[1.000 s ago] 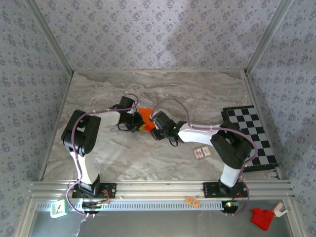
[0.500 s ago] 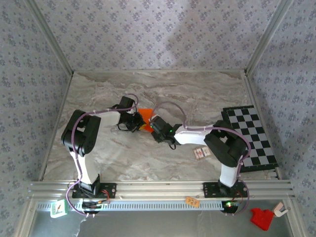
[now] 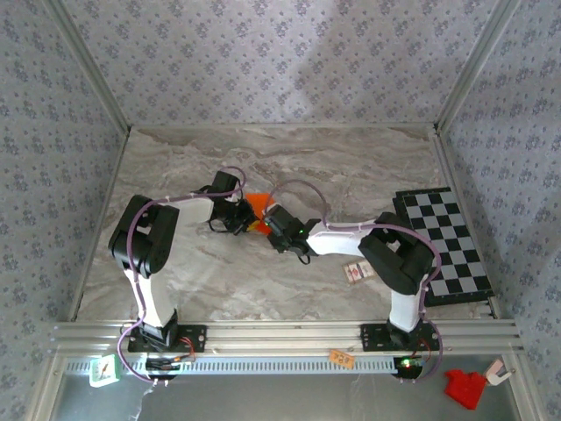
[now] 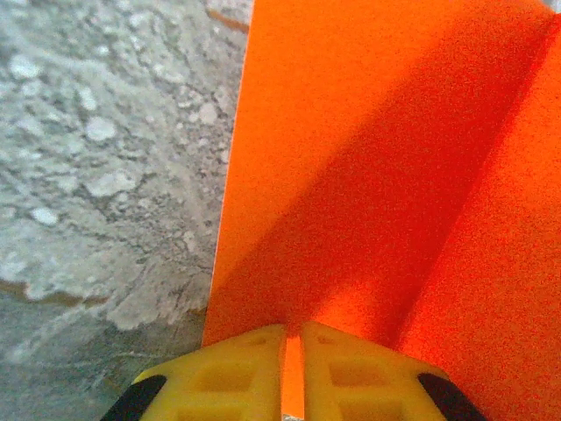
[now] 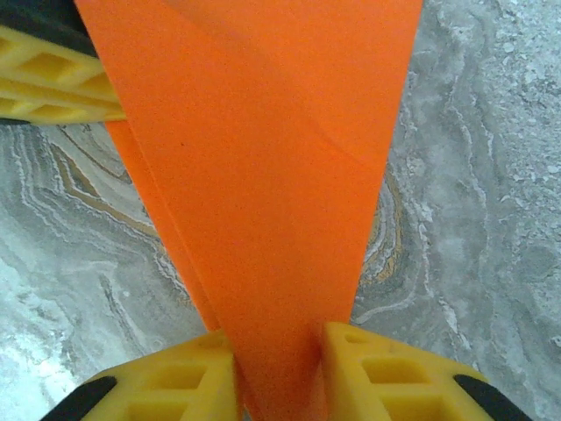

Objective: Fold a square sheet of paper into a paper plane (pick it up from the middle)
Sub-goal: Fourth fold the wing at the center of the table.

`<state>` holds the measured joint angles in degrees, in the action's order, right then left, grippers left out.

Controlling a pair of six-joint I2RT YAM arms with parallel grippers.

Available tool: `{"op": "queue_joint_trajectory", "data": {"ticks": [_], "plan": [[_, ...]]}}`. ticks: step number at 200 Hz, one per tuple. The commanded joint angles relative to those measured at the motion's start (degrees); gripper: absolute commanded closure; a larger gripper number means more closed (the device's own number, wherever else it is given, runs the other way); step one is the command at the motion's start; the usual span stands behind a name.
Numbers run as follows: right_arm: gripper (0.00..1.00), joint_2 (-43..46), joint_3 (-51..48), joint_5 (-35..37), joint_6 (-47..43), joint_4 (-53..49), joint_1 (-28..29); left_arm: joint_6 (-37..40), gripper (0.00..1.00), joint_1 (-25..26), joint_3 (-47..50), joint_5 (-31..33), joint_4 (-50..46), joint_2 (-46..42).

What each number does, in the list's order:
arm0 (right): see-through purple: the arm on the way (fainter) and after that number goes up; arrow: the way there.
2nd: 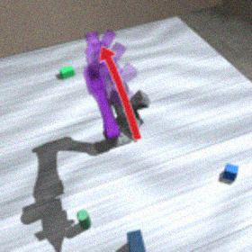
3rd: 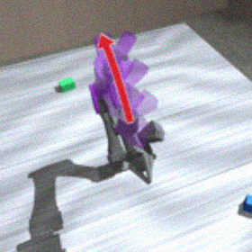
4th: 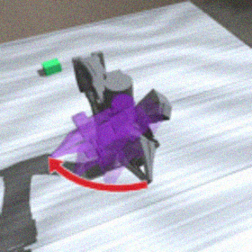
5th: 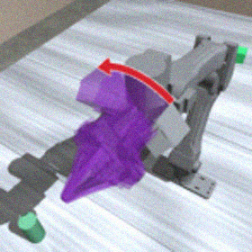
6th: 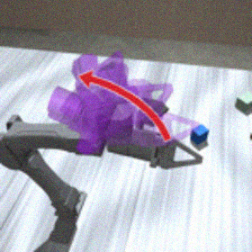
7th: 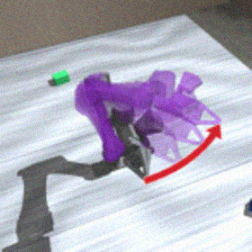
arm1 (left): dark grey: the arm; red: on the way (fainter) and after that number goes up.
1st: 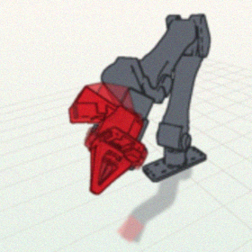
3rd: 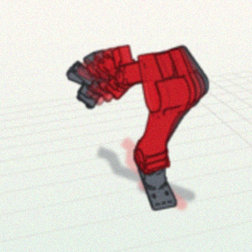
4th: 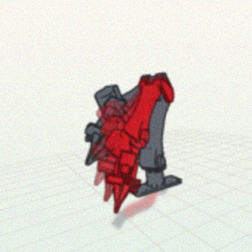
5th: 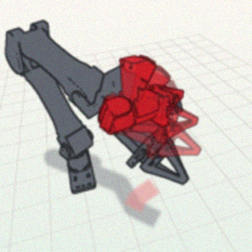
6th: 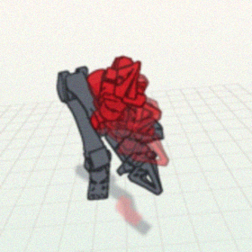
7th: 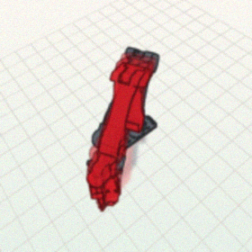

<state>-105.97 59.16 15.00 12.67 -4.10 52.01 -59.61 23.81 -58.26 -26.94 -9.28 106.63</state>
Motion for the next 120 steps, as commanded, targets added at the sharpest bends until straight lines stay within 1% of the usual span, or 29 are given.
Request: {"op": "queue_joint_trajectory", "data": {"ticks": [1,53,72,120], "plan": [[0.72,-0.5,1.6,-0.2,-0.1,-0.8,-0.2,-0.2,0.86,0.7,0.3,1.2,-3.9,1.5],[0.8,-0.6,1.9,-2.8,-0.4,-1.1,-0.8,-0.1,0.86,0.7,0.3,1.0,-3.9,1.1],[0.82,-0.9,1.7,-5.1,-0.4,-1.0,-1.4,0.0,0.86,0.7,0.1,0.9,-3.9,0.3],[0.83,-1.6,1.4,-12.1,-1.3,0.2,-2.8,0.8,0.81,0.1,0.5,1.8,-3.9,-3.6]]}}
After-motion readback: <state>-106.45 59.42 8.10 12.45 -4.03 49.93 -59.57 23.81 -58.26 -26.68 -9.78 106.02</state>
